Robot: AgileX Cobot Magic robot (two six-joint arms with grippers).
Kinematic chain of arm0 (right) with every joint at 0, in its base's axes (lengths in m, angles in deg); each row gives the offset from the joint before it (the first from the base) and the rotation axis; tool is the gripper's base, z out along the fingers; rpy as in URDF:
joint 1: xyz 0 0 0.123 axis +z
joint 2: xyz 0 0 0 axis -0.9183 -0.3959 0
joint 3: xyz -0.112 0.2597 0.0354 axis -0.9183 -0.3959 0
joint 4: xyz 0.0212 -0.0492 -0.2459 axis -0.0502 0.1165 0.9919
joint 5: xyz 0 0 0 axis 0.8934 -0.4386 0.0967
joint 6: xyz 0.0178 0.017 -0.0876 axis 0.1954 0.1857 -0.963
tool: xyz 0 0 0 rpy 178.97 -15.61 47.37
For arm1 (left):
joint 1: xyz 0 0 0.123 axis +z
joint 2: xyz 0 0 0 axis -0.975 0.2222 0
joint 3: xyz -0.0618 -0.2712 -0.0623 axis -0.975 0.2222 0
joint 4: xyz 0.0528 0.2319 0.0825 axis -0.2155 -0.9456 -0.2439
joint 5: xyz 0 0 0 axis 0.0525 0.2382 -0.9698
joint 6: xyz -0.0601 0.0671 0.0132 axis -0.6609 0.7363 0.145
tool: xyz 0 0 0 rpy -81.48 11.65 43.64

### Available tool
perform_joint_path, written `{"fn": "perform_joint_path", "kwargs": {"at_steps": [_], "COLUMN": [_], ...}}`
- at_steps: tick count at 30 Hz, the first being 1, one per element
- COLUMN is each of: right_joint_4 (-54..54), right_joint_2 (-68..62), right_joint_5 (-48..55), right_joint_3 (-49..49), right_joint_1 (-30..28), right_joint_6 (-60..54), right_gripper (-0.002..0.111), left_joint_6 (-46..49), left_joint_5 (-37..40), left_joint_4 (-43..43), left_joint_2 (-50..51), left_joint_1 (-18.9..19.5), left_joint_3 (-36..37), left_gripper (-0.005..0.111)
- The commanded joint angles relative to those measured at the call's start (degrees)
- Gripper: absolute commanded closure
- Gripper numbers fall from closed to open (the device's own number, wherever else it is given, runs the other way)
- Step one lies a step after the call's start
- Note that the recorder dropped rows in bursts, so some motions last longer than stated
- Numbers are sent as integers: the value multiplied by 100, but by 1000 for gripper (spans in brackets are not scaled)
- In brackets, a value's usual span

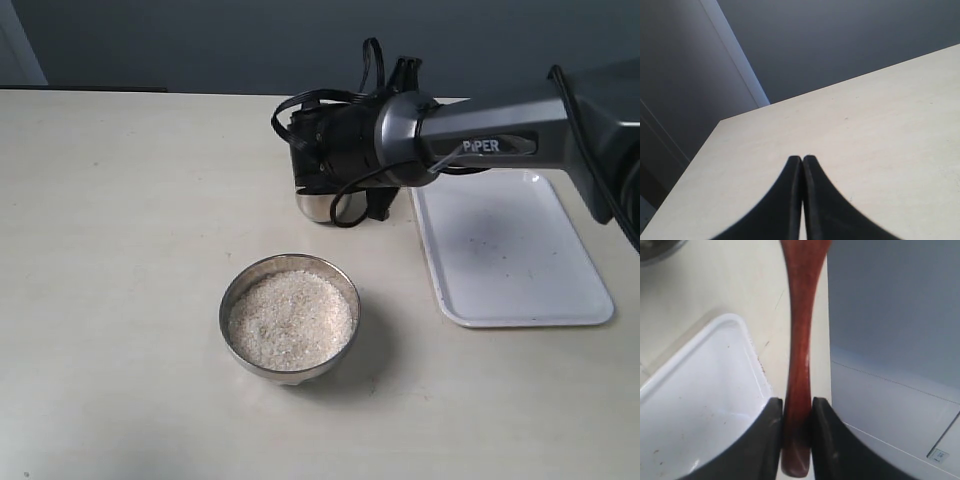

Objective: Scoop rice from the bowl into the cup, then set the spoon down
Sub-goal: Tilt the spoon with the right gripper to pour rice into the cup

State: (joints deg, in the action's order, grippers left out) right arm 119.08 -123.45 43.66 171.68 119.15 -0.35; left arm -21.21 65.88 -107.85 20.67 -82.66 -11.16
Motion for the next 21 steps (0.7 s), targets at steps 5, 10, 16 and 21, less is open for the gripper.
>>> {"fn": "perform_joint_path", "kwargs": {"at_steps": [5,10,16,21], "right_joint_4": [231,155,-488,-1441], "right_joint_2": [87,98,235,556], "right_joint_5": [200,186,-120,-482], "right_joint_3": [-17,-17,-17,-17], "right_joint_1": [65,165,154,125], "right_joint_6": [209,237,214,-408], "right_gripper": [109,109,109,109], "left_joint_6": [-36,-36,-36,-36], "left_joint_5": [-16,-16,-16,-16], "left_joint_4": [1,1,1,1], "left_joint_2": [-26,-26,-26,-26], "left_joint_1": [-33,-33,-33,-33], "left_joint_3": [-13,-13,-13,-13], "left_gripper": [106,106,106,106]}}
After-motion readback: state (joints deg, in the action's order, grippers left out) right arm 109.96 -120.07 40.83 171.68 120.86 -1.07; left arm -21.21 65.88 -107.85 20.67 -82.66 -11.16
